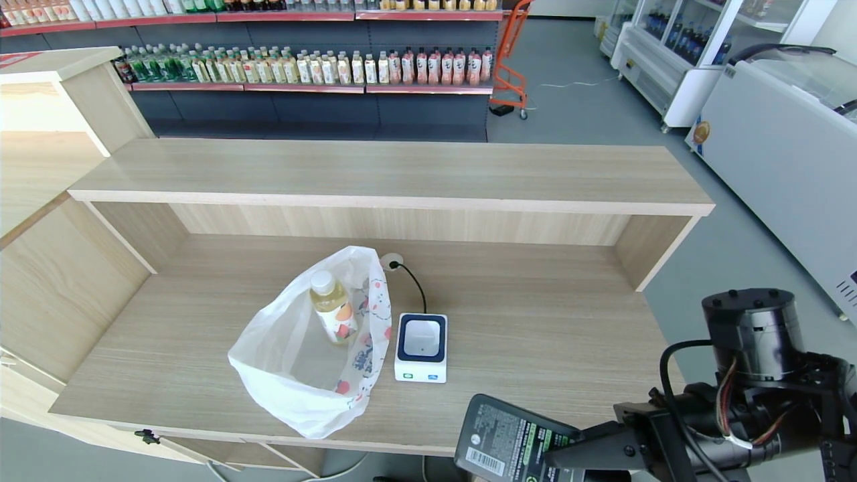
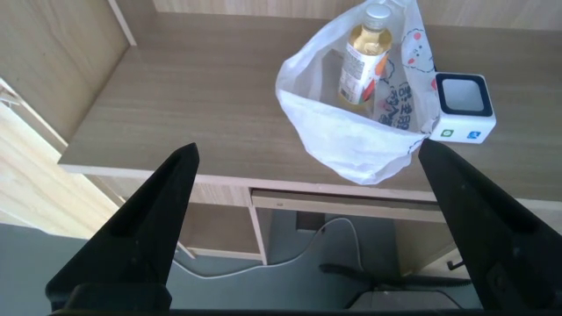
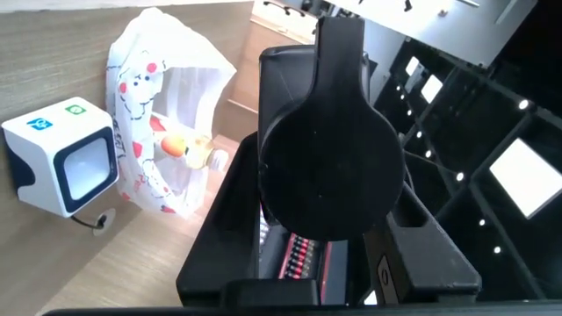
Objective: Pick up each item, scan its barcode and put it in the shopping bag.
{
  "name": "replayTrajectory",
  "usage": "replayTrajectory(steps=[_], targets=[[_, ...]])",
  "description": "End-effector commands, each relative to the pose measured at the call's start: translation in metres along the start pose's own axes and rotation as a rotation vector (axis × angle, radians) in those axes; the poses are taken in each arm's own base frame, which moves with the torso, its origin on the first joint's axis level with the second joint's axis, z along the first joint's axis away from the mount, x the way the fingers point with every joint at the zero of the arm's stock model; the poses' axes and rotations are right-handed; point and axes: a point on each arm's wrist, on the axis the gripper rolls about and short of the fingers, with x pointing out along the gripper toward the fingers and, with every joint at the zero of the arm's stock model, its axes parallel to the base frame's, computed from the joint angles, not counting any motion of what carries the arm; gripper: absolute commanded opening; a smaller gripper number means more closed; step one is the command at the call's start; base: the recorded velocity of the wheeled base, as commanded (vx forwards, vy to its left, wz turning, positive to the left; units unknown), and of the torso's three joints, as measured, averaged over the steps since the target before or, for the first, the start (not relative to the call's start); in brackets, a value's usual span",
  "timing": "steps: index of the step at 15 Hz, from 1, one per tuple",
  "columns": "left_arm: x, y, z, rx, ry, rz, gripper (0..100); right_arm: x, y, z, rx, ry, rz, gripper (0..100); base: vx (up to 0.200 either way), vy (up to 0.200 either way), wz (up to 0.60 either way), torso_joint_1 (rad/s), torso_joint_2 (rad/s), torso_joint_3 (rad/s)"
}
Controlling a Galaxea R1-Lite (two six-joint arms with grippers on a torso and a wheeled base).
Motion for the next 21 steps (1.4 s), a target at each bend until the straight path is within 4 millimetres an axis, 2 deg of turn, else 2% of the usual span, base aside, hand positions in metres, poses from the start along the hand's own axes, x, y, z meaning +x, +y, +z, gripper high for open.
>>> replayTrajectory(steps=[1, 5, 6, 8, 9, 10, 11, 13, 14, 16, 17, 20, 21], targets=[[0.000, 0.000, 0.000, 0.000, 0.000, 0.001, 100, 0.000, 0.000, 0.000, 0.000, 0.000, -0.001, 0, 0.000, 0.000, 0.00, 0.000, 0.00, 0.000], [0.000, 0.000, 0.000, 0.000, 0.000, 0.001, 100, 0.000, -0.004, -0.005, 0.031, 0.013, -0.008, 0, 0.000, 0.000, 0.00, 0.000, 0.00, 0.000], [0.000, 0.000, 0.000, 0.000, 0.000, 0.001, 100, -0.006, -0.016, -0.010, 0.149, 0.037, -0.028, 0, 0.000, 0.000, 0.00, 0.000, 0.00, 0.000], [0.000, 0.000, 0.000, 0.000, 0.000, 0.001, 100, -0.035, -0.060, -0.034, 0.408, 0.214, -0.126, 0, 0.000, 0.000, 0.00, 0.000, 0.00, 0.000], [0.000, 0.000, 0.000, 0.000, 0.000, 0.001, 100, -0.057, -0.072, -0.043, 0.478, 0.383, -0.152, 0, 0.000, 0.000, 0.00, 0.000, 0.00, 0.000], [0.000, 0.000, 0.000, 0.000, 0.000, 0.001, 100, -0.079, -0.073, -0.041, 0.612, 0.510, -0.176, 0, 0.000, 0.000, 0.00, 0.000, 0.00, 0.000], [0.000, 0.000, 0.000, 0.000, 0.000, 0.001, 100, -0.086, -0.071, -0.037, 0.715, 0.547, -0.185, 0, 0.000, 0.000, 0.00, 0.000, 0.00, 0.000], [0.000, 0.000, 0.000, 0.000, 0.000, 0.001, 100, -0.115, -0.058, -0.027, 1.018, 0.727, -0.193, 0, 0.000, 0.000, 0.00, 0.000, 0.00, 0.000], [0.000, 0.000, 0.000, 0.000, 0.000, 0.001, 100, -0.118, -0.053, -0.023, 1.224, 0.793, -0.220, 0, 0.000, 0.000, 0.00, 0.000, 0.00, 0.000], [0.000, 0.000, 0.000, 0.000, 0.000, 0.001, 100, -0.116, -0.052, -0.018, 1.670, 0.943, -0.374, 0, 0.000, 0.000, 0.00, 0.000, 0.00, 0.000], [0.000, 0.000, 0.000, 0.000, 0.000, 0.001, 100, -0.111, -0.053, -0.016, 1.924, 0.929, -0.510, 0, 0.000, 0.000, 0.00, 0.000, 0.00, 0.000], [0.000, 0.000, 0.000, 0.000, 0.000, 0.001, 100, -0.103, -0.038, -0.019, 2.383, 0.989, -0.779, 0, 0.000, 0.000, 0.00, 0.000, 0.00, 0.000], [0.000, 0.000, 0.000, 0.000, 0.000, 0.001, 100, -0.101, -0.035, -0.019, 2.465, 0.981, -0.816, 0, 0.000, 0.000, 0.00, 0.000, 0.00, 0.000]])
